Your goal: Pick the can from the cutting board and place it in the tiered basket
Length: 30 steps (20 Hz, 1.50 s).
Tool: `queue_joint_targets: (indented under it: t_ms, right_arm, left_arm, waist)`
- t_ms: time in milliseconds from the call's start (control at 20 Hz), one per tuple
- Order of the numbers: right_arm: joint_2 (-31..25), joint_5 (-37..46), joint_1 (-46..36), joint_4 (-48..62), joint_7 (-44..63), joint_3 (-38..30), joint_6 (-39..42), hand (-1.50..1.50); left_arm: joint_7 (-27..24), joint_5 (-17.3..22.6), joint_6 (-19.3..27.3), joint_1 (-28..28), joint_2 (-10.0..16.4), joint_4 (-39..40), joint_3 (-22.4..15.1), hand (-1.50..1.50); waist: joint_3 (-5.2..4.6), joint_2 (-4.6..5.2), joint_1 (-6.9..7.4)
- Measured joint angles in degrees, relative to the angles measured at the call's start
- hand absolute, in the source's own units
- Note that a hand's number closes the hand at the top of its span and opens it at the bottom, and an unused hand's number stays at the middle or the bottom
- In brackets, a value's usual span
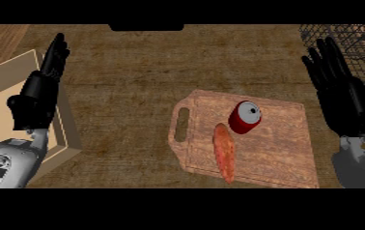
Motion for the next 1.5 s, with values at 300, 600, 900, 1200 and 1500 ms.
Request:
queue_joint_targets:
  t_ms: [300, 600, 900, 1200, 1500]
  right_arm:
    - [4.05, 5.37, 2.19, -3.13, 1.5, 0.76, -9.28, 1.5]
    - [3.4, 16.93, 12.05, 1.18, 5.3, -2.26, -26.11, -1.5]
    - [-1.09, 31.08, 21.22, -11.45, 20.25, 5.02, -35.39, -1.5]
    - [-14.26, 34.83, 22.84, -20.2, 37.39, 9.47, -23.86, -1.5]
    - [-23.73, 32.61, 13.36, -25.16, 54.17, 10.31, -12.29, -1.5]
  left_arm:
    - [-0.95, -0.9, -1.47, 3.07, 0.06, 4.28, 1.72, 0.0]
    - [-0.37, 0.0, -2.03, 5.99, 0.1, 6.12, 2.24, 0.0]
    - [-2.1, 0.15, -2.71, 8.17, -1.14, 6.7, 2.05, 0.0]
    - [-2.37, 0.54, -3.96, 7.45, -1.05, 7.06, 2.25, 0.0]
    - [-1.16, -0.11, -4.31, 5.26, -2.09, 7.55, 1.41, 0.0]
  waist:
    - [-0.95, -1.08, -0.33]
    - [-1.46, -1.29, -2.57]
    - [-1.49, -1.64, -1.65]
    - [-1.63, -1.49, -0.69]
    - [-1.56, -1.18, 0.96]
